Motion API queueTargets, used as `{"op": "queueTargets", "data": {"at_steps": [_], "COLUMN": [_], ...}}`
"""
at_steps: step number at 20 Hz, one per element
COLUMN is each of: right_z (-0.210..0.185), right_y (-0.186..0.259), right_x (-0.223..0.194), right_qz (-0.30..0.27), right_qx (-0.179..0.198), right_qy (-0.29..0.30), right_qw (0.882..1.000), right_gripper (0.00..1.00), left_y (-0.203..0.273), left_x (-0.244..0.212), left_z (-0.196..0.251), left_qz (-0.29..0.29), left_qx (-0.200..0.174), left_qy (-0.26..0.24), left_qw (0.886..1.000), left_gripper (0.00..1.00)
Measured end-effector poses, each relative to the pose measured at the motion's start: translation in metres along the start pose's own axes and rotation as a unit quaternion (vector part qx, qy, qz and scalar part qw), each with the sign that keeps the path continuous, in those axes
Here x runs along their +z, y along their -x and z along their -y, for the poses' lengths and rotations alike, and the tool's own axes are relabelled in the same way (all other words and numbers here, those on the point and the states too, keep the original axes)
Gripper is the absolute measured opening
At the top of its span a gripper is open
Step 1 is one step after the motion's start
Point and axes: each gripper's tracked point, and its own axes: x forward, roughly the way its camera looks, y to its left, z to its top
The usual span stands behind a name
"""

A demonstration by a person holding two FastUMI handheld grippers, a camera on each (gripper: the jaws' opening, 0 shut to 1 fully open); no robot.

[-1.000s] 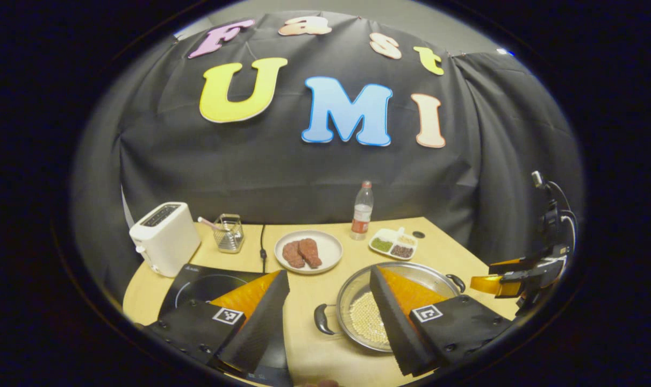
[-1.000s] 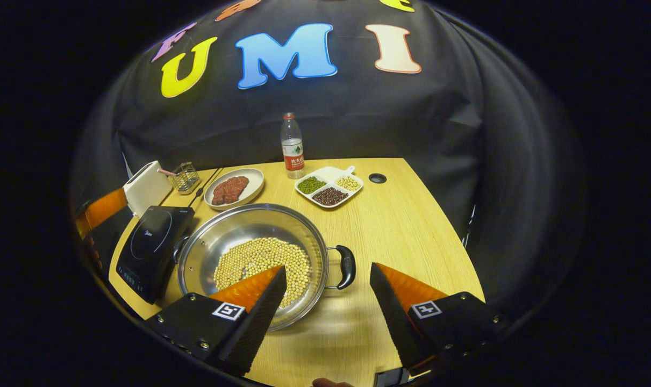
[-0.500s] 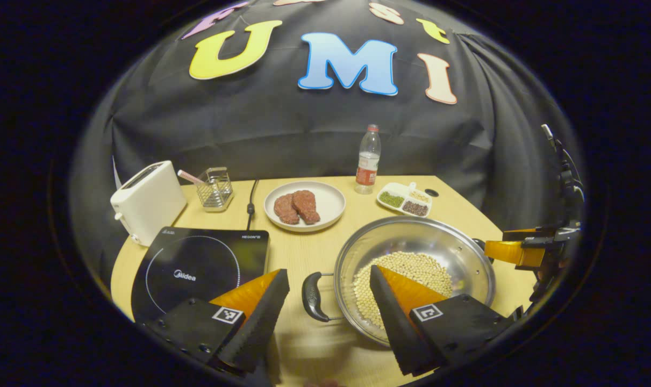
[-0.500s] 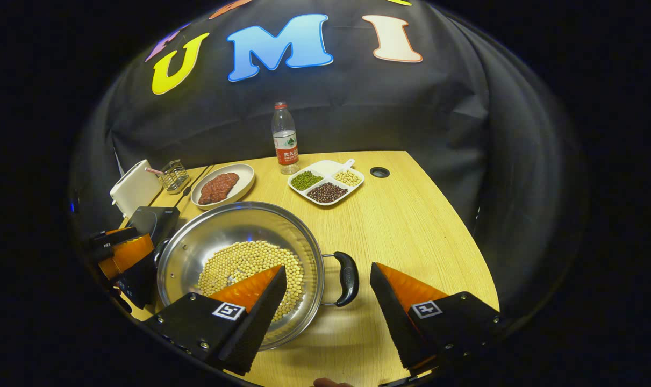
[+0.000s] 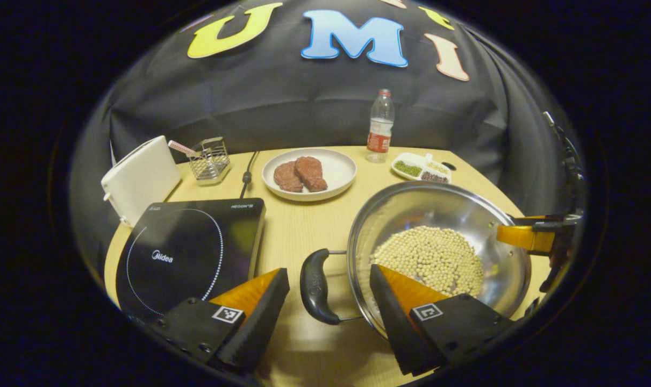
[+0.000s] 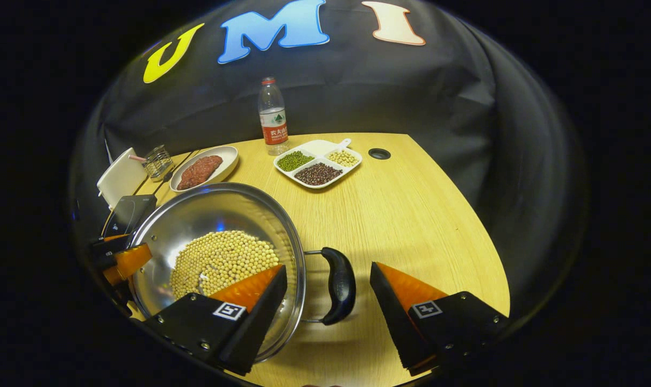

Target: First push the handle of the pot to place it horizontally, then grasp the pot with both hands and set it on the induction cooktop.

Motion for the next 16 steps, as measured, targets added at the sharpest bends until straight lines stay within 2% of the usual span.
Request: {"op": "queueTargets", "data": {"at_steps": [2,3,4,5,9,10,11,16], "right_z": [0.001,-0.002,-0.007,-0.006,-0.006,-0.007,-0.007,-0.014], "right_y": [-0.004,-0.007,-0.007,-0.005,-0.007,-0.007,-0.006,0.011], "right_x": [-0.005,-0.009,-0.012,-0.009,-0.011,-0.012,-0.012,-0.005], "right_qz": [-0.011,-0.016,-0.021,-0.021,-0.025,-0.030,-0.030,-0.028], "right_qx": [0.003,0.009,0.019,0.017,0.017,0.016,0.014,0.009], "right_qy": [-0.001,-0.004,-0.012,-0.016,-0.019,-0.021,-0.021,-0.026], "right_qw": [1.000,1.000,1.000,1.000,0.999,0.999,0.999,0.999], "right_gripper": [0.91,0.76,0.78,0.66,0.61,0.52,0.56,0.57], "left_y": [-0.003,-0.004,-0.005,-0.004,-0.005,-0.004,-0.004,0.005], "left_x": [-0.001,-0.001,-0.001,0.002,0.000,0.001,0.003,0.015], "left_z": [0.002,0.005,0.007,0.006,0.005,0.004,0.004,-0.003], "left_qz": [-0.005,-0.005,-0.005,-0.004,-0.014,-0.015,-0.015,-0.008], "left_qx": [-0.007,-0.010,-0.013,-0.008,-0.006,-0.005,-0.006,-0.008], "left_qy": [0.004,0.005,0.001,-0.006,-0.001,-0.001,-0.004,-0.009], "left_qw": [1.000,1.000,1.000,1.000,1.000,1.000,1.000,1.000], "left_gripper": [0.91,0.90,0.88,0.77,0.74,0.66,0.63,0.61]}}
